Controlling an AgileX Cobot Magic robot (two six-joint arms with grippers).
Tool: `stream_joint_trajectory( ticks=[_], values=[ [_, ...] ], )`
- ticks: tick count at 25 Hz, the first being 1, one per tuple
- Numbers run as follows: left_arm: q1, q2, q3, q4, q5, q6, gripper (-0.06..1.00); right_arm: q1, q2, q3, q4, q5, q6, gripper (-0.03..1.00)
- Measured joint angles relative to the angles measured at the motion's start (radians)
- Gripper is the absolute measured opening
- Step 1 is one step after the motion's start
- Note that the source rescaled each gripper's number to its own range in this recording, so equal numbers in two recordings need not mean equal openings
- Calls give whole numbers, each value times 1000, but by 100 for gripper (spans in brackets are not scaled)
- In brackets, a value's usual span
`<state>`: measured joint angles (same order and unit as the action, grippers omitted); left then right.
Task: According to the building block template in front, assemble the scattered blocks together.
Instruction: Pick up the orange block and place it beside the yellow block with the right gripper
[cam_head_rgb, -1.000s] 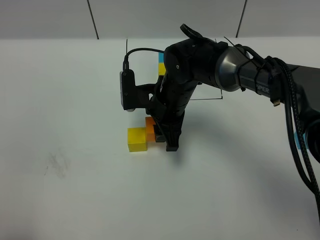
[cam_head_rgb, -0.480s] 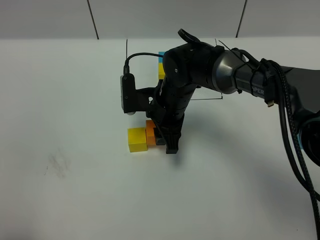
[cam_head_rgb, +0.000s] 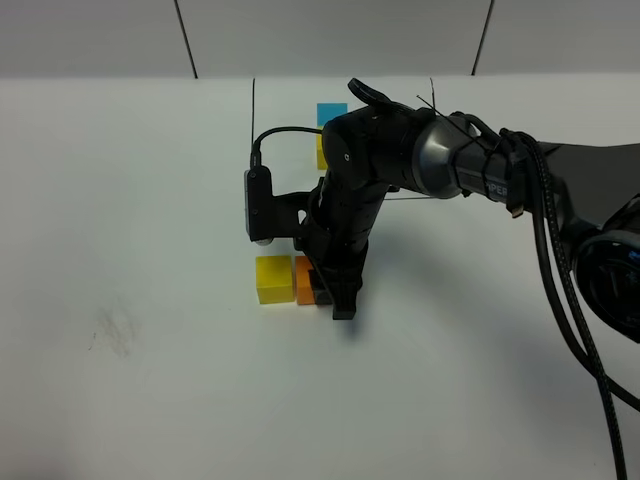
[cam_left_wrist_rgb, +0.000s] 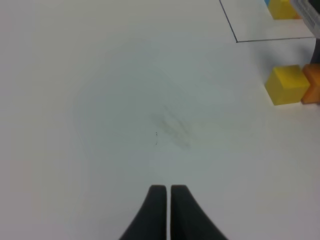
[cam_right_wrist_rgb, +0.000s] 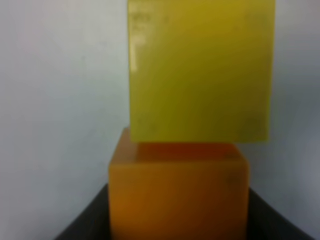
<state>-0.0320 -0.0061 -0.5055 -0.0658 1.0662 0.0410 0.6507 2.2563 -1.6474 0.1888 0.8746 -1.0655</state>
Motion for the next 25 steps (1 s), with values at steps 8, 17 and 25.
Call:
stream_joint_trajectory(
  ticks=[8, 17, 25],
  values=[
    [0, 0, 0, 0, 0, 0, 0, 0, 5, -1, 3, -32, -2, 52],
    [0, 0, 0, 0, 0, 0, 0, 0, 15, -10, -8, -50, -2, 52],
    [0, 0, 0, 0, 0, 0, 0, 0, 30, -21, -3, -42, -2, 52]
  ],
)
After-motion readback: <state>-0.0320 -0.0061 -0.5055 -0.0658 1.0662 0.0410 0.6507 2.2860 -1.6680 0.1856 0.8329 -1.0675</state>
